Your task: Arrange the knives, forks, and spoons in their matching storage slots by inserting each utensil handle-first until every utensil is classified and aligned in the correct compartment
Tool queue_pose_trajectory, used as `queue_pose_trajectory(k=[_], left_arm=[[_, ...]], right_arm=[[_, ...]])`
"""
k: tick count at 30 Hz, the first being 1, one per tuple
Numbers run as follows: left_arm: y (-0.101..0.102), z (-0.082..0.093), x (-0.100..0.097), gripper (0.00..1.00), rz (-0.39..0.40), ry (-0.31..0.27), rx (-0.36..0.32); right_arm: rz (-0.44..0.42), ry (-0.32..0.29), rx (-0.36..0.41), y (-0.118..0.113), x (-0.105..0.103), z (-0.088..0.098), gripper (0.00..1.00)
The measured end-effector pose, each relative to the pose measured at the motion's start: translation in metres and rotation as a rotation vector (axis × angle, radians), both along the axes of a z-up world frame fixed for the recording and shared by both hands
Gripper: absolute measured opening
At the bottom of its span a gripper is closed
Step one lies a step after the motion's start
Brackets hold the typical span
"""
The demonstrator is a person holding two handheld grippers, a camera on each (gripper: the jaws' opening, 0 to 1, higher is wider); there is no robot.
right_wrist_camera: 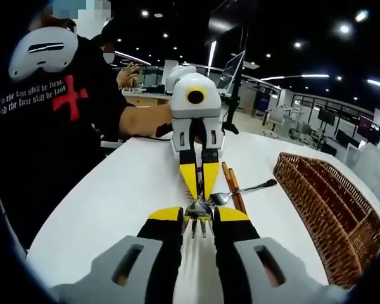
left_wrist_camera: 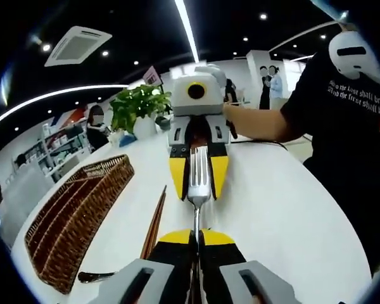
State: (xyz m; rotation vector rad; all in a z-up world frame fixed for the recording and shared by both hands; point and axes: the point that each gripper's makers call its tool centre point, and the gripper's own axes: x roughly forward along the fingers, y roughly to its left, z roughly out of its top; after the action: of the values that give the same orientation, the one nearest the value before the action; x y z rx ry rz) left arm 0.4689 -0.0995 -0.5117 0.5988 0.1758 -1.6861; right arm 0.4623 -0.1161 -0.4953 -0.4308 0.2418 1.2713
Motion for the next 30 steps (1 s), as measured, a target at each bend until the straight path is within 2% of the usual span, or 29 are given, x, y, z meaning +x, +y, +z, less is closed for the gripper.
queue_pose_trajectory(k=[5, 10, 15, 22, 23, 25, 29, 30], left_arm=[[0.001, 0.008, -0.001, 0.02, 0.01, 0.011, -0.001], [0.001, 0.017, 0.001, 0.01, 0.014, -0.004, -0.01], [-0.001, 0.019, 0.002, 0.01, -0.004, -0.008, 0.029], [-0.004, 0.024, 0.005, 0.01, -0.044, -0.048, 0.104], [-0.005, 0.025, 0.005, 0.01, -0.046, -0.05, 0.109], [-0.005, 0.029, 0.009, 0.01, -0.046, -0.065, 0.122], [-0.004, 0.036, 0.014, 0.01, -0.043, -0.073, 0.137], [-0.004, 0.038, 0.015, 0.01, -0.042, -0.077, 0.139]], right_arm=[[-0.002, 0.009, 0.02, 0.0, 0.0, 0.003, 0.18], [-0.011, 0.008, 0.025, -0.001, 0.002, 0.004, 0.18], [-0.011, 0.003, 0.011, -0.003, 0.002, 0.001, 0.18], [-0.021, -0.004, -0.001, -0.008, 0.003, 0.001, 0.19], [-0.026, -0.001, -0.006, -0.009, 0.003, 0.001, 0.22], [-0.041, 0.001, 0.012, -0.012, 0.004, 0.006, 0.36], [-0.122, -0.014, 0.103, -0.021, 0.016, 0.03, 0.56], [-0.14, -0.016, 0.117, -0.024, 0.018, 0.034, 0.63]])
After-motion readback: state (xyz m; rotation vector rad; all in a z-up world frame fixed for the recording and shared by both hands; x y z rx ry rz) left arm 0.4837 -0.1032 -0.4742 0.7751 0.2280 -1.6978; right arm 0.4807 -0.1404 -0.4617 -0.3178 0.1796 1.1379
